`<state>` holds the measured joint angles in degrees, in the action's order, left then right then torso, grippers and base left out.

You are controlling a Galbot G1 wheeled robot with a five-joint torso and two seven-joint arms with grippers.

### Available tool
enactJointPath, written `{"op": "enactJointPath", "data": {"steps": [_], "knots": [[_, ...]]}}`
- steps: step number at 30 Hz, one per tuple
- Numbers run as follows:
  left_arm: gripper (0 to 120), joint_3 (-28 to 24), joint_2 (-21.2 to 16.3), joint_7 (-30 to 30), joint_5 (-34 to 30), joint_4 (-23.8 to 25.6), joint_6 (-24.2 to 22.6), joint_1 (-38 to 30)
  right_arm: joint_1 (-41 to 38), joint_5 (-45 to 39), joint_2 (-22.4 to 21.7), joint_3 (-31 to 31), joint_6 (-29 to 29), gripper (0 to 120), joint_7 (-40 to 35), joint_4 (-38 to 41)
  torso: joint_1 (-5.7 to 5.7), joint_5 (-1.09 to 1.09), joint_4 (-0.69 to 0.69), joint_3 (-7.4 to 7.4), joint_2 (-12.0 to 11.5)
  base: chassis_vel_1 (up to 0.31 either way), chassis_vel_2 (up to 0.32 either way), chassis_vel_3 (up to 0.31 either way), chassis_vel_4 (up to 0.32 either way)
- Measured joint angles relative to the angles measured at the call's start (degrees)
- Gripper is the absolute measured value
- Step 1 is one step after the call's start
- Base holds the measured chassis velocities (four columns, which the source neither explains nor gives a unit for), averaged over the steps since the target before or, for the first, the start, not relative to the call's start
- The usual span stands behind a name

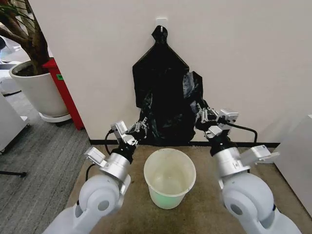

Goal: Place the garbage bag over the trash bin.

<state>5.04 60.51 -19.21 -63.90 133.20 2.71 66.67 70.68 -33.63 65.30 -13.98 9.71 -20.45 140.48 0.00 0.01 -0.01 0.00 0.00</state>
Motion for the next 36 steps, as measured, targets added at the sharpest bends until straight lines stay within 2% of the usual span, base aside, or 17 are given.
{"op": "enactJointPath", "data": {"steps": [9,22,29,36], "knots": [[0,-0.01,0.45,-0.99,-2.78,4.49,-0.6,3.7,1.14,-1.16,-0.35,-0.71,1.42,0,-1.37,2.76,0.0,0.0,0.01,0.0,0.0,0.0,0.0,0.0,0.0],[0,-0.92,1.05,4.4,-7.36,6.97,0.67,6.18,1.98,-3.1,-0.27,-0.85,3.12,0,-1.31,2.99,0.0,0.0,0.01,0.0,0.0,0.0,0.0,0.0,0.0],[0,-1.59,1.66,8.73,-8.01,5.88,1.78,5.81,2.41,-3.36,-0.19,-1.38,3.37,0,-0.7,2.91,0.0,-0.01,0.01,0.0,0.0,0.0,0.0,0.0,0.0],[0,-2.63,3.66,11.29,-7.74,1.99,2.99,4.37,3.17,-2.8,0.74,-1.31,3.37,0,-0.37,2.86,0.0,0.0,0.01,0.0,0.0,0.0,0.0,0.0,0.0]]}}
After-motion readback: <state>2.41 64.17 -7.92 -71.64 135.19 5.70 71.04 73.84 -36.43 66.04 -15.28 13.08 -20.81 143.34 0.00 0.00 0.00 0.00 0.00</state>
